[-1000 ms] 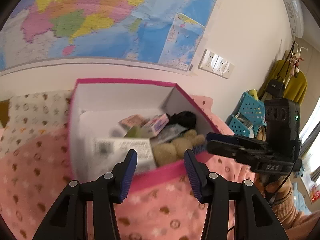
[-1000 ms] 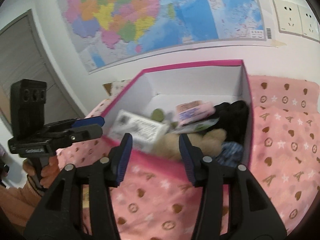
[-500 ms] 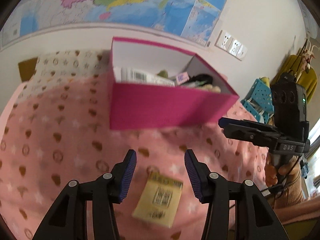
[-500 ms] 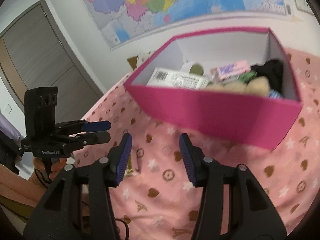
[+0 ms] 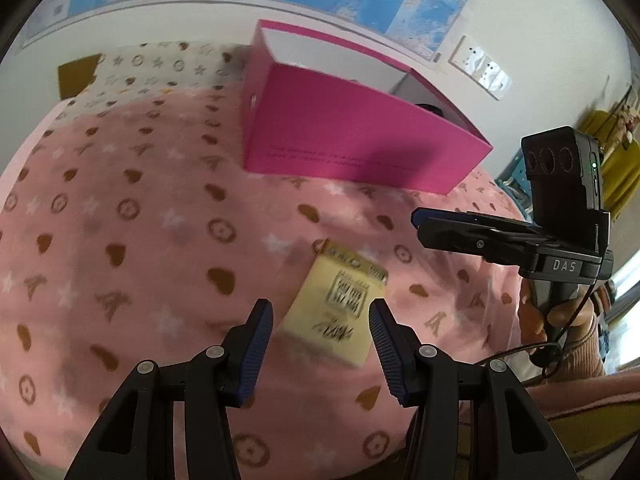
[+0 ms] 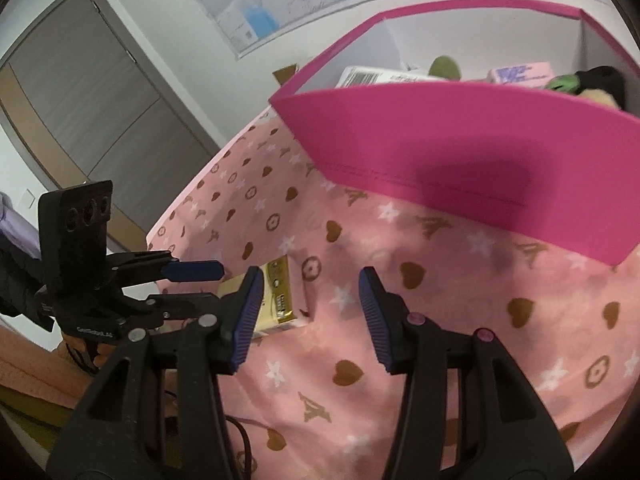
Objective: Organize soft objects
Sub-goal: 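Reach the right tool to the yellow tissue pack and grasp it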
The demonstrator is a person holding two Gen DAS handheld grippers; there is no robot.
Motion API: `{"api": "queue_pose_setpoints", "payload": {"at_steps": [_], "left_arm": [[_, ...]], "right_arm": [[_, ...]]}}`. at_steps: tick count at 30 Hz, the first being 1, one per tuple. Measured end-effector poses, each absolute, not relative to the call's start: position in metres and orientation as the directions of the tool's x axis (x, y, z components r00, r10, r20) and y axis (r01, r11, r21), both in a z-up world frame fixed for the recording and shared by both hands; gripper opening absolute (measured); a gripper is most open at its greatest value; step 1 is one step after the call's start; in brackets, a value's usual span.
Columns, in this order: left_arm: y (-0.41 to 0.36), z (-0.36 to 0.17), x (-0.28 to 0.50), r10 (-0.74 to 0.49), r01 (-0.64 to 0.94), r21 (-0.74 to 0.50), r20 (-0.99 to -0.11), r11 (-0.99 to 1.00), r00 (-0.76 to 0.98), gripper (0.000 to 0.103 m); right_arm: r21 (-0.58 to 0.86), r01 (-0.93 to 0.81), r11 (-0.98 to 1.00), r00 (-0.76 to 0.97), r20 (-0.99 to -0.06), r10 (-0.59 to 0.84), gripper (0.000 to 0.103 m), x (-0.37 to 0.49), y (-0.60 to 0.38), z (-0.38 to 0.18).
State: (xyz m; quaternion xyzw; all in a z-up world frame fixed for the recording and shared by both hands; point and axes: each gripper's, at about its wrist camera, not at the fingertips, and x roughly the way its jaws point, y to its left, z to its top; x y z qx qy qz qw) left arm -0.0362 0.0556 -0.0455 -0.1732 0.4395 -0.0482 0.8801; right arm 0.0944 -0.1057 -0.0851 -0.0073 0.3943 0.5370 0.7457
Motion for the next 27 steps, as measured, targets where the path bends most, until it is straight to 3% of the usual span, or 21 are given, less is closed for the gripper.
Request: {"api": "queue_pose_setpoints", "payload": {"at_steps": [14,18,22,27], "left_arm": [[0.047,-0.058,-0.04,-0.311,-0.042,-0.399,-0.771,0.916,0.555,0.05],[0.044,-0.061,-0.032,-0.331,-0.027,-0.411,-0.77,0.911,0.545,0.046],[0.04,-0.064,-0.025,-0.335,-0.017,-0.406,-0.776,0.914,0.535,0.038],[0.034,-0.061,-0.013,-0.345,0.017,-0.4,-0.768,0.916,0.54,0.037]], "right_arm": [[0.472,-0.803,0.364,0.008,-0.601,0.799,0.051,0.094,-0.075,-0.107],[0.485,-0.795,0.364,-0.006,-0.607,0.795,0.051,0.095,-0.071,-0.112],[0.482,-0.794,0.371,0.002,-0.608,0.794,0.044,0.094,-0.075,-0.112],[0.462,-0.783,0.416,0.054,-0.616,0.786,0.043,0.096,-0.092,-0.107]]}}
